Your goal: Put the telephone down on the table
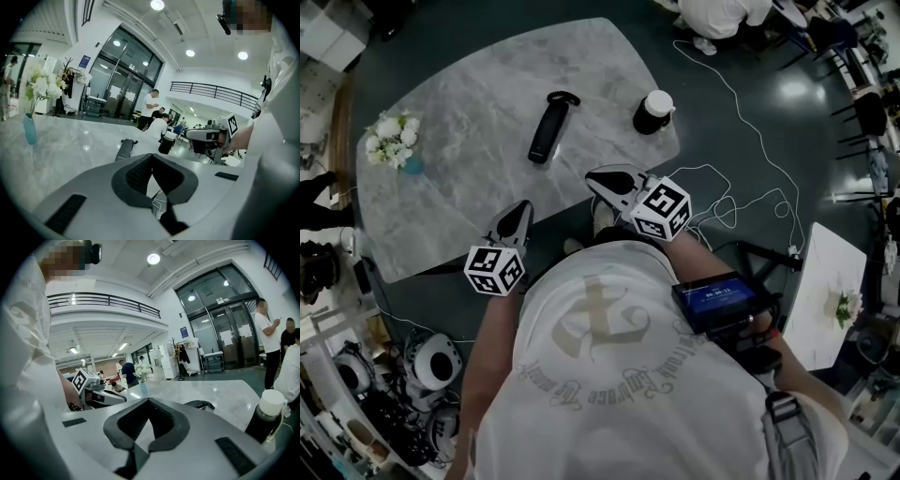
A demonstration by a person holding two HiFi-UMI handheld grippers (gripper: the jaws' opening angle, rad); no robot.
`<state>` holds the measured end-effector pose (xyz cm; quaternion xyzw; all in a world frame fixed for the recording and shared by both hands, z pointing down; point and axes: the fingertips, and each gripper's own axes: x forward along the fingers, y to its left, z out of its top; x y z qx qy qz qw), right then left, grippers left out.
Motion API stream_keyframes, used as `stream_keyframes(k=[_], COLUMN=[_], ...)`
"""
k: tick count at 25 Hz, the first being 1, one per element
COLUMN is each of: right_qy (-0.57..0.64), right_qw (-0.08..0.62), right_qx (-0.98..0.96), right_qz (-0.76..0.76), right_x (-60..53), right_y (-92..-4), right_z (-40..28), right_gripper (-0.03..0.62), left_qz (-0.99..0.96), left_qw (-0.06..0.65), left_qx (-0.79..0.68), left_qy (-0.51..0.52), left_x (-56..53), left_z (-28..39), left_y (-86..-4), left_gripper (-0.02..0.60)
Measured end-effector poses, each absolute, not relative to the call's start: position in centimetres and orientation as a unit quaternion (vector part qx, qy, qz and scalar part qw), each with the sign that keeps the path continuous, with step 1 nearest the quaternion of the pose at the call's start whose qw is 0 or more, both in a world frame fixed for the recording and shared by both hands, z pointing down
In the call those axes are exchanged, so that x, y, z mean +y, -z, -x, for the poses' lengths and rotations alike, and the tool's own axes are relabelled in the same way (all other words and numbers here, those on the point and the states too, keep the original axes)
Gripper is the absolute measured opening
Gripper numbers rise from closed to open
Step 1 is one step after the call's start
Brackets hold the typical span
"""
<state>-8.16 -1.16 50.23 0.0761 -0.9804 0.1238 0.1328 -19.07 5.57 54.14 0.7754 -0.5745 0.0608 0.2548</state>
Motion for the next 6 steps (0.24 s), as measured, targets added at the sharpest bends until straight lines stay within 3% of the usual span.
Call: stream_keyframes(k=[6], right_qy=[-0.119], right_qw=[0.136], right_qx=[-0.980], right_qz=[-0.081], right_x=[-0.70], right_y=[-50.17], right_z=[9.10], right_gripper=[0.015], left_qz=[-0.779], left_qw=[0.258], left_qx=[-0.568], left_qy=[-0.062], left_x=[6.00], left_z=[19.87], left_y=[-54.60], left_gripper=[0.012])
